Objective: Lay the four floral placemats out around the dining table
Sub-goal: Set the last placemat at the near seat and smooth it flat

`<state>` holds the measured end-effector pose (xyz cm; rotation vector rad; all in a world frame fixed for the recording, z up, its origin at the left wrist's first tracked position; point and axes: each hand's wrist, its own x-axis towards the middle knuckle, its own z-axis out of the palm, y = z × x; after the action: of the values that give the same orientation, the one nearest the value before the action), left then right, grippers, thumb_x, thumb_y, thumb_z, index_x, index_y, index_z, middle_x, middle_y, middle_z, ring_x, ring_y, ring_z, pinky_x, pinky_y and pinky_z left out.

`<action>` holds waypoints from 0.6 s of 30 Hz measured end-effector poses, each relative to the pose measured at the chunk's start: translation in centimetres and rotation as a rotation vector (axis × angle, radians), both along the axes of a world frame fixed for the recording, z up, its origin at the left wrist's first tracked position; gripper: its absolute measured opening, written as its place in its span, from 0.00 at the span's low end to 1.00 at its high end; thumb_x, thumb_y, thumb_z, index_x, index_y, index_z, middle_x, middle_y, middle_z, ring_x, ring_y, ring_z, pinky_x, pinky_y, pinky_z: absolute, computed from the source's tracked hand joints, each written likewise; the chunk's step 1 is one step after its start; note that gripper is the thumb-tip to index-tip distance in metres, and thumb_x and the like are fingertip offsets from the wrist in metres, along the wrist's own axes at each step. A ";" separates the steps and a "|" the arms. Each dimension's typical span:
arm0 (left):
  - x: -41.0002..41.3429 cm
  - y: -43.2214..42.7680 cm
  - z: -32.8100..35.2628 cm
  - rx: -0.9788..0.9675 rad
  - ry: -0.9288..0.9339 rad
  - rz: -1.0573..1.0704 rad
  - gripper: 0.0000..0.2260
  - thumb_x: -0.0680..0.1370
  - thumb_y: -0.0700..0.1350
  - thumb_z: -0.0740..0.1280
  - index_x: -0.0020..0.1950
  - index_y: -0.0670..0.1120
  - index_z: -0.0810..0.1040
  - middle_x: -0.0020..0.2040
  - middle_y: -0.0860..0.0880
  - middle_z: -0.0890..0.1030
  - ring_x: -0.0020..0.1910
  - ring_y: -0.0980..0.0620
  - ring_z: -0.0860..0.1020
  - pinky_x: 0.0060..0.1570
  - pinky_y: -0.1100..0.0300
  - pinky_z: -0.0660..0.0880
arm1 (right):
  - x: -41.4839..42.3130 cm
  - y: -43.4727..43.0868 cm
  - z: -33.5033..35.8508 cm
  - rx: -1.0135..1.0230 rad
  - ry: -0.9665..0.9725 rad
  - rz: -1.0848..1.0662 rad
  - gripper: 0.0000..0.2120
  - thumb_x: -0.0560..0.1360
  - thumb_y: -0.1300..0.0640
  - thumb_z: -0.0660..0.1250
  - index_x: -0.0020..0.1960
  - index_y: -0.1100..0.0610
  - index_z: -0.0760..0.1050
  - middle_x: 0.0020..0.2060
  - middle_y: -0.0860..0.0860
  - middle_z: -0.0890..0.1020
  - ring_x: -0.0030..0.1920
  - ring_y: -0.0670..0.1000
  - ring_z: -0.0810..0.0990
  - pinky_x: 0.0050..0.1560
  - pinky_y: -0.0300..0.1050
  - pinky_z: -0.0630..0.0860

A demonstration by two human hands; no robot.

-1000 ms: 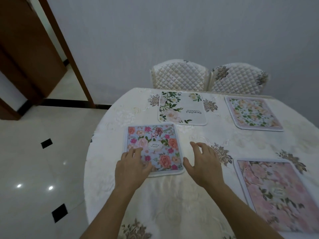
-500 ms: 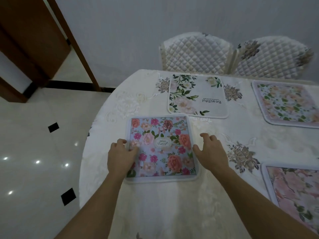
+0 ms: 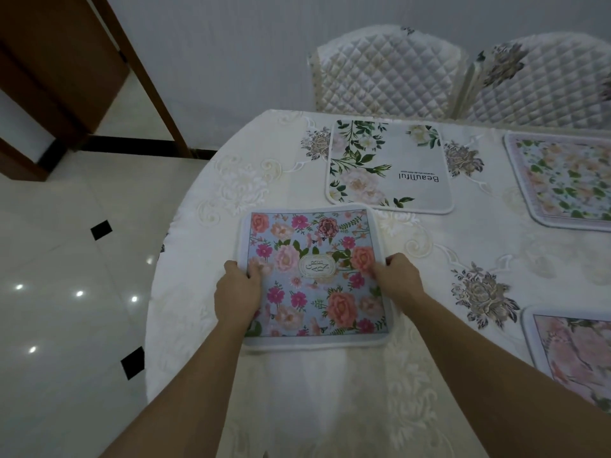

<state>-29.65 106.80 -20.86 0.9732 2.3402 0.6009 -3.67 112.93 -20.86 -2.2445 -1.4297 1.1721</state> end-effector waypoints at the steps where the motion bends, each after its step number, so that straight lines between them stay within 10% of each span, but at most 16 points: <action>1: 0.0 -0.1 -0.1 0.015 -0.011 -0.012 0.15 0.82 0.54 0.58 0.54 0.42 0.68 0.44 0.46 0.74 0.40 0.45 0.74 0.40 0.54 0.70 | -0.2 0.0 -0.1 0.005 0.025 0.004 0.15 0.77 0.48 0.63 0.53 0.61 0.72 0.47 0.56 0.81 0.45 0.55 0.80 0.44 0.51 0.79; 18: 4.9 -8.1 4.9 0.208 -0.263 -0.149 0.12 0.83 0.53 0.56 0.50 0.45 0.67 0.45 0.45 0.79 0.43 0.44 0.81 0.43 0.42 0.81 | 5.2 -11.1 8.3 0.234 0.146 -0.152 0.11 0.79 0.49 0.64 0.51 0.57 0.74 0.44 0.52 0.83 0.43 0.54 0.83 0.45 0.55 0.82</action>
<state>-24.75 98.66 -15.95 1.0775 1.9842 0.8683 1.49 101.81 -12.55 -2.0251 -1.2458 1.0378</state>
